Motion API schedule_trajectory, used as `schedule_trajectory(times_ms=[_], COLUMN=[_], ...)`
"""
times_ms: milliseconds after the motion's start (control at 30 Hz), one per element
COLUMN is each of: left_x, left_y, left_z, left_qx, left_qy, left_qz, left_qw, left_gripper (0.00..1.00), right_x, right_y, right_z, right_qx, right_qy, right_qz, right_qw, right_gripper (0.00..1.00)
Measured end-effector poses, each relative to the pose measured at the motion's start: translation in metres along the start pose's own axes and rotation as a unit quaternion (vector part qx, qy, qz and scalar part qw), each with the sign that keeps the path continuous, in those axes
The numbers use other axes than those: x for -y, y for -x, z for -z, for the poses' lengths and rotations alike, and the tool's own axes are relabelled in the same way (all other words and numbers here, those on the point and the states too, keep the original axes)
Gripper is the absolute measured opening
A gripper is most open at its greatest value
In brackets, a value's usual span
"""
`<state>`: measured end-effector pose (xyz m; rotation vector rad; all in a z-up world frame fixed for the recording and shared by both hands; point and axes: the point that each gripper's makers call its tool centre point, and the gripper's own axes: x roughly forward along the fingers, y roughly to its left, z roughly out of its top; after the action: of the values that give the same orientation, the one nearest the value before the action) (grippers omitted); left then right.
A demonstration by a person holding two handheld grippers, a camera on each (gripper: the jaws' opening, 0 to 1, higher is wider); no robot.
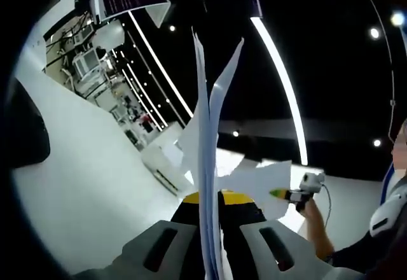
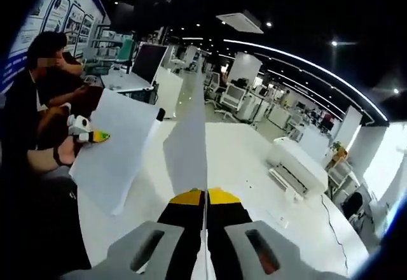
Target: Organize the stack of printing papers by aligning and flattening the scattered papers on the table
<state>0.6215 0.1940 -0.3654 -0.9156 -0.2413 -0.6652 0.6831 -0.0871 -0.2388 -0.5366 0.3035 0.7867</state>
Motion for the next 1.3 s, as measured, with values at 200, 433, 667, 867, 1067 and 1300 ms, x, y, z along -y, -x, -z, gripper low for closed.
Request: schedule_trajectory(times_ms=[200,433,667,867,1067,1300], left_x=[-0.001,-0.003,-0.001,-0.003,-0.004,-0.003], left_y=[0.0,0.0,-0.001,-0.001,-0.001,-0.001], left_z=[0.0,0.0,0.001,-0.001,-0.002,-0.002], left_qx=[-0.001,-0.004,-0.004,-0.005,-0.002,0.001], left_qy=[0.0,0.0,0.001,0.001,0.003,0.003], left_qz=[-0.002,-0.003,-0.003,-0.004,-0.005,-0.006], left_qw=[1.0,1.0,1.0,1.0,1.0,1.0], left_gripper=[0.06,0.06,0.06,0.06,0.06,0.06], right_x=[0.008,0.004,-0.004,-0.003,-0.012,-0.019], right_y=[0.012,0.027,0.039,0.05,0.058,0.065], right_z=[-0.002,-0.01,-0.019,-0.025,-0.025,-0.025], right_qx=[-0.012,-0.011,-0.01,-0.024,-0.039,-0.054], right_qy=[0.012,0.027,0.027,0.043,0.052,0.076], right_qz=[0.022,0.008,-0.024,-0.035,-0.068,-0.104], right_qw=[0.9996,0.9995,0.9993,0.9982,0.9956,0.9902], right_gripper=[0.0,0.0,0.0,0.0,0.0,0.0])
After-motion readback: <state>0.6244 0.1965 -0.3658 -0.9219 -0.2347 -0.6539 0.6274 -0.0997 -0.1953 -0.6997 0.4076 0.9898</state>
